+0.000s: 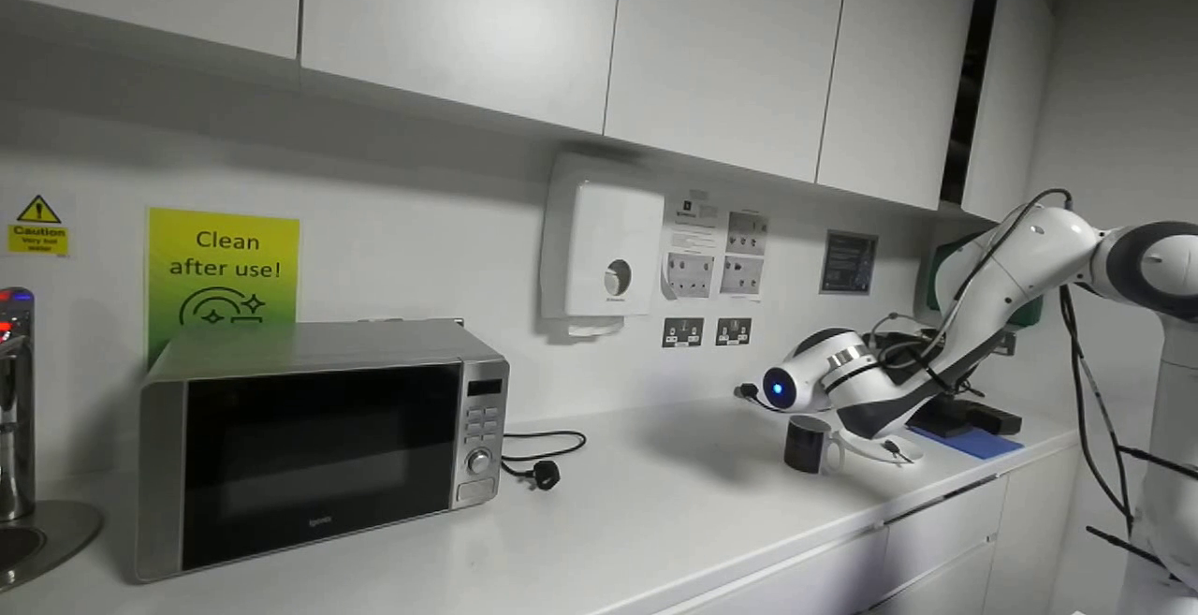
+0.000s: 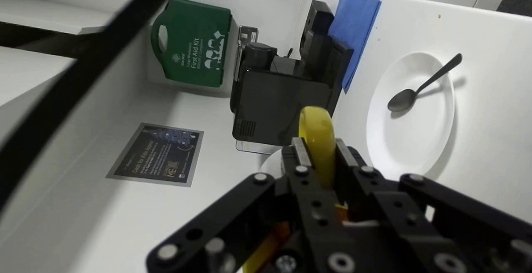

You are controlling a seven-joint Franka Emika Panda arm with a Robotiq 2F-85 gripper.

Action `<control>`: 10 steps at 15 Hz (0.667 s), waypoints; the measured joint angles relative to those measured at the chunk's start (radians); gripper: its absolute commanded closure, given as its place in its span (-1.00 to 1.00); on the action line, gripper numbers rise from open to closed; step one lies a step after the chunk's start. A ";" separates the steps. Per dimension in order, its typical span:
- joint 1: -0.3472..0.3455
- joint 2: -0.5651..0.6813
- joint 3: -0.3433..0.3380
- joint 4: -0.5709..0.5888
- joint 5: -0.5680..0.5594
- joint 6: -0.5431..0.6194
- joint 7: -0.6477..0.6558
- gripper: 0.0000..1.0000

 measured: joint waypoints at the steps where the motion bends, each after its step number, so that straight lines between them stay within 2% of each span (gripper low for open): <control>1: 0.001 0.001 0.001 -0.001 0.000 -0.003 0.004 0.91; 10: 0.001 0.013 0.008 -0.008 -0.043 -0.013 0.006 0.91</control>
